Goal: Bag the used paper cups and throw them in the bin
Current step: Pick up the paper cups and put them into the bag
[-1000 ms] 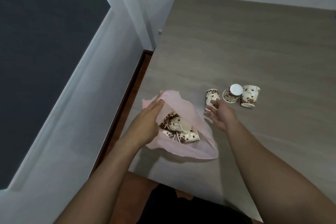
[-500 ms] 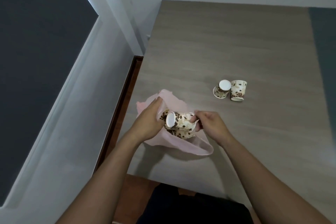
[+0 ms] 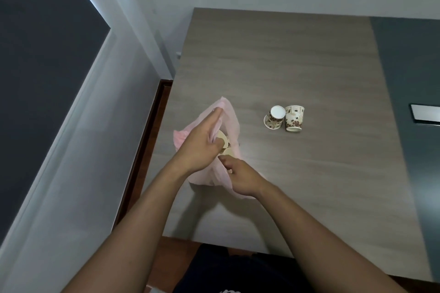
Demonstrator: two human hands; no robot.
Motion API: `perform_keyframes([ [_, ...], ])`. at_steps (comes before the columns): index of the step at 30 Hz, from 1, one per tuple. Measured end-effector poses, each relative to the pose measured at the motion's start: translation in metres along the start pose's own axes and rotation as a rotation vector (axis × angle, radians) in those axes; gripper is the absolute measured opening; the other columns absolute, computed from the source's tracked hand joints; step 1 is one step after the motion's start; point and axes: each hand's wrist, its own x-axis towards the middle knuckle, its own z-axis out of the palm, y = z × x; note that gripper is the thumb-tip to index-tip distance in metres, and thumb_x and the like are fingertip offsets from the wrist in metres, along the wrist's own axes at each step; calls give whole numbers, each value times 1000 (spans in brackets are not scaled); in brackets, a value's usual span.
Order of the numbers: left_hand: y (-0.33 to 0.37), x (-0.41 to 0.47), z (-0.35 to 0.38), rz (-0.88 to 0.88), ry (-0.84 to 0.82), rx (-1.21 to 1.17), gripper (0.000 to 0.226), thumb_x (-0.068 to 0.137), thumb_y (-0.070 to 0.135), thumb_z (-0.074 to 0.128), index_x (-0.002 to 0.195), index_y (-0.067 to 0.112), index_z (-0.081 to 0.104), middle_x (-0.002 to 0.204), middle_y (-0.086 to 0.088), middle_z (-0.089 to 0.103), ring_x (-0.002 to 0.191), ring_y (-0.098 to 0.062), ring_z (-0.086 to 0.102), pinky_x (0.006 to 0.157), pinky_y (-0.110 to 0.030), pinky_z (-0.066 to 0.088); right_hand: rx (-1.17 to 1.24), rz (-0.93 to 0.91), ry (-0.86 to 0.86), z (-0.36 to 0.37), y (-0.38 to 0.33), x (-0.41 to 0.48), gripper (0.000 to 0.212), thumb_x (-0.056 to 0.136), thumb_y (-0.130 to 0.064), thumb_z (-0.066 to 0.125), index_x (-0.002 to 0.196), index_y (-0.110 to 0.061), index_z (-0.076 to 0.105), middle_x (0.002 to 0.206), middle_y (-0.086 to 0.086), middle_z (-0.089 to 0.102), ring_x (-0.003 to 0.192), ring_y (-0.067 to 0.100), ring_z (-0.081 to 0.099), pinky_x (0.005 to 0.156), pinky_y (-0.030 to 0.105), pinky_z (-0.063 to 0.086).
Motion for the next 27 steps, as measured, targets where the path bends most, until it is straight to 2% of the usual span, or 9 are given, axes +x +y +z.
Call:
perform_keyframes([
  [2,4,7,3,31,10,27,81,107,2,57,173,31,20,177,14,25,157,1,23,112,-8,23,45,9,52,-14,-2,-5,19,105,-22,65,115,-15,79,116,1,76,103,12,68,90,16,49],
  [5,6,17,5,99,33,35,78,105,-4,54,171,28,28,179,16,22,163,-2,20,126,-14,23,187,150,218,-44,6,-11,27,108,-33,60,99,-22,83,103,-7,83,89,12,79,89,31,59],
  [8,2,27,7,172,52,42,74,100,-12,50,163,26,49,177,24,24,161,4,24,120,-4,25,251,218,377,-85,19,-10,35,107,-31,60,83,-13,79,84,4,82,65,22,77,77,42,62],
  [11,-6,36,10,173,124,121,59,100,-9,51,144,26,69,169,15,41,154,-3,41,114,-3,31,217,238,490,-127,34,0,34,110,-28,58,87,-8,72,79,3,78,55,20,69,66,34,57],
  [15,-20,37,14,112,215,248,46,104,-2,55,122,31,82,148,8,57,133,-13,61,115,-37,51,-16,262,572,-167,63,28,17,105,-27,66,115,-14,70,110,-2,72,88,14,68,81,25,45],
  [20,-24,27,17,-7,285,428,40,101,-3,57,125,18,81,135,-5,66,124,-29,63,110,-35,46,-259,321,424,-193,107,64,65,100,-28,72,160,-20,48,165,16,37,148,29,46,117,40,42],
  [22,-25,22,22,-29,339,443,40,102,3,58,137,13,73,135,-9,66,125,-34,63,113,-43,48,-284,362,366,-197,118,73,67,100,-29,73,162,-22,46,171,17,28,151,34,46,118,41,42],
  [25,-26,16,34,-139,429,402,44,102,20,68,145,15,62,143,-5,59,127,-29,61,103,-43,53,-284,380,308,-194,131,86,62,90,-48,73,145,-22,63,155,17,52,136,38,60,115,45,48],
  [27,-32,13,41,-203,425,397,55,100,19,73,151,15,54,154,-5,52,133,-29,58,106,-44,53,-244,386,305,-189,139,92,53,90,-36,78,138,-20,63,141,17,61,124,39,66,106,47,52],
])
